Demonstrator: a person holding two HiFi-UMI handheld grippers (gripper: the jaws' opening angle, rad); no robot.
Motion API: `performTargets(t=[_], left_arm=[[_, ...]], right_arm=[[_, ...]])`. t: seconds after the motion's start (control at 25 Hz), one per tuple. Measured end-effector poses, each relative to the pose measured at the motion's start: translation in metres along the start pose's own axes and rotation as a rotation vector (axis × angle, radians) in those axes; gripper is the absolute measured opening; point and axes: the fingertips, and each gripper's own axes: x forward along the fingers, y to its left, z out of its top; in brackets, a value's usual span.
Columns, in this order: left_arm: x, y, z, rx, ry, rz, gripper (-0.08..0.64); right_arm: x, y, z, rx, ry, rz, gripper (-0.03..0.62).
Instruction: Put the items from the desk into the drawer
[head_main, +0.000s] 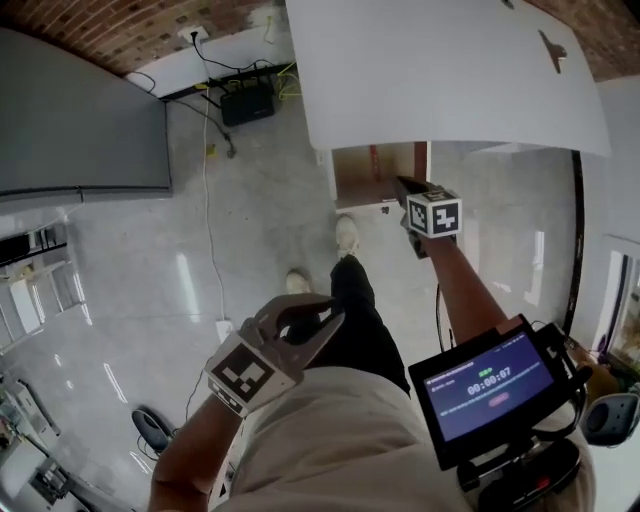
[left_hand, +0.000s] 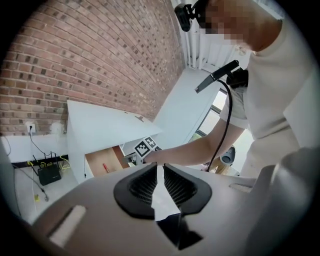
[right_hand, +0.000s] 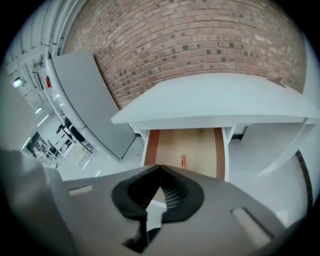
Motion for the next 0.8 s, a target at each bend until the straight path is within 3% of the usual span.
performTargets(t=[0.44, 0.68, 0.8], left_arm=[[-0.054, -0.031, -0.006, 0.073, -0.023, -0.008, 0.008], [-0.095, -0.073, -0.013, 0.076, -0.049, -0.015, 0.006], [-0.103, -0.068, -0.015, 0.072, -0.048, 0.0, 0.006]], right_arm=[[-0.156, 0.115, 0.021, -0.096, -0.196, 0.044, 0.002], [-0.235, 0.198, -0.004, -0.176, -0.249, 0.058, 0.002], [-0.246, 0.227, -0.006, -0.204, -0.26, 0.079, 0.002]])
